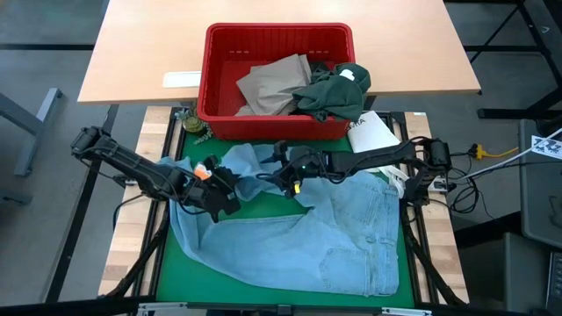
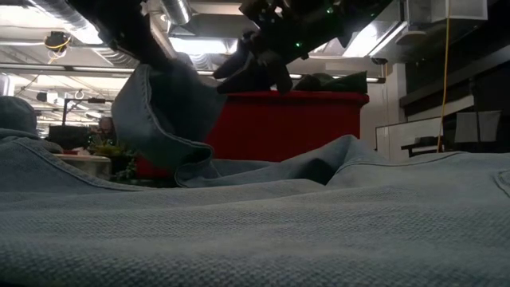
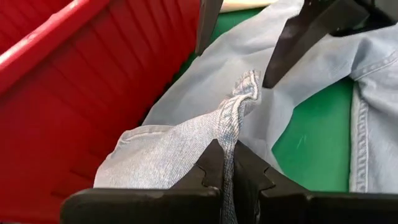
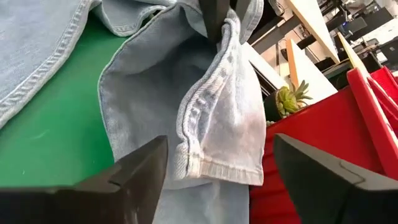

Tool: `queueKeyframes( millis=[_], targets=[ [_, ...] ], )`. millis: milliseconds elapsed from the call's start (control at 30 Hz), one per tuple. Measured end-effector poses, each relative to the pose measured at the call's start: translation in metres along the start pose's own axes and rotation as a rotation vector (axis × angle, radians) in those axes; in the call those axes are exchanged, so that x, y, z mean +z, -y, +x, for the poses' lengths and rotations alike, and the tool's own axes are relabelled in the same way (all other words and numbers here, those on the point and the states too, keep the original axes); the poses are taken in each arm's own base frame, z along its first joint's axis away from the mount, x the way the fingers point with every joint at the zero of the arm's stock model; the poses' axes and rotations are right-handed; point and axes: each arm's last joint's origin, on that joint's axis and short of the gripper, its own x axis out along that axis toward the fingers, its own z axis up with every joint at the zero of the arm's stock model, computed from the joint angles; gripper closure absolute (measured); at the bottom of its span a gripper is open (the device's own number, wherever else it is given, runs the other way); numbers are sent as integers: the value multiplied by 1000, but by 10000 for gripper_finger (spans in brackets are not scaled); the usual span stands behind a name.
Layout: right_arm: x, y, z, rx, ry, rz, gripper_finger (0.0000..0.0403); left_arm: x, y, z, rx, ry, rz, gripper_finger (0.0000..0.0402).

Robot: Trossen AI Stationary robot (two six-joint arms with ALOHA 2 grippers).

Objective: Fold Laundry from Bin
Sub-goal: Fold the blue pants

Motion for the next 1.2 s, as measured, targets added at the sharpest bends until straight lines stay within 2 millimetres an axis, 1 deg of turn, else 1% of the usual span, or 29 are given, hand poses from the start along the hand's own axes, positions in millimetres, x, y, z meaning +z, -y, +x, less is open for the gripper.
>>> queueKeyframes(
  millis=[267,400,467,667,833,900,967,1033,1100,1200],
  targets=[
    [-1,-4,0,72,25,-8,102,3,2,0,-14,21,-3,394],
    [-5,-8,6,77,-1,-10,102,7,4,0,-36,47,-30,393],
    [-7,-8,12,46,-4,-16,102,8,5,0,-58,53,-26,393],
    [-13,-13,18,46,-40,-111,102,13,8,-1,-116,83,-24,394],
    [-18,-18,23,53,-62,-117,102,19,11,-2,-137,132,-22,394],
    [-18,-18,26,28,-72,-119,106,20,11,-2,-145,140,-19,394],
    [-20,-18,27,9,-105,-122,122,20,11,-2,-148,139,-18,394],
    [-20,-16,27,-33,-128,-123,150,20,11,-2,-148,139,-18,394],
    [-20,-14,27,-69,-139,-125,190,20,11,-2,-148,139,-18,394],
    [-17,-12,27,-100,-126,-132,261,20,11,-2,-148,138,-15,393]
  ],
)
